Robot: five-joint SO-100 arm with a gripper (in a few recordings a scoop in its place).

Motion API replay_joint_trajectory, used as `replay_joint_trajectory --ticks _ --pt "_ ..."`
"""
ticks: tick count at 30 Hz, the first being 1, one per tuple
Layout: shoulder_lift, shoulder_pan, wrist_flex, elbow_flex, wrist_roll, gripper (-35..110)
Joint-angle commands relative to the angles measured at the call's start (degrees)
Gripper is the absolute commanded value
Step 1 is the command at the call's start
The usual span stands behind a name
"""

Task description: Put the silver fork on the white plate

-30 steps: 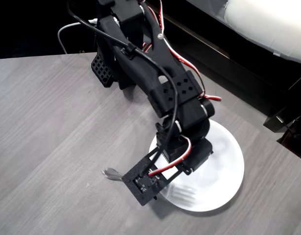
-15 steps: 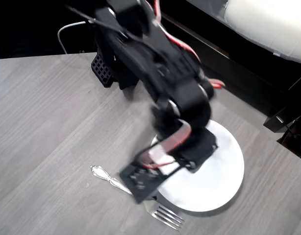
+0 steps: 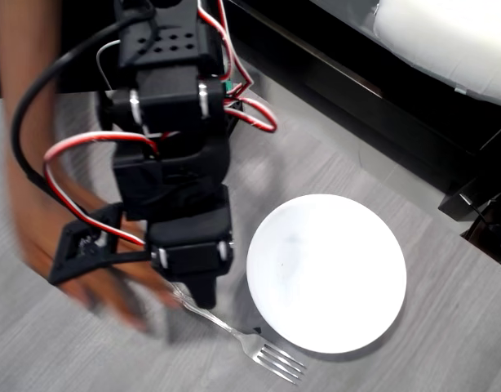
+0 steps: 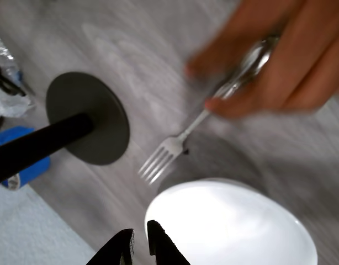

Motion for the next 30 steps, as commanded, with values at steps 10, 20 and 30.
replay_joint_trajectory --ticks 10,20,30 --pt "3.5 1.9 -0.9 6.8 0.1 0" --pt "3.8 4.0 -3.2 9.0 -2.5 0" --pt "6.9 6.2 -0.9 11.0 -4.7 0"
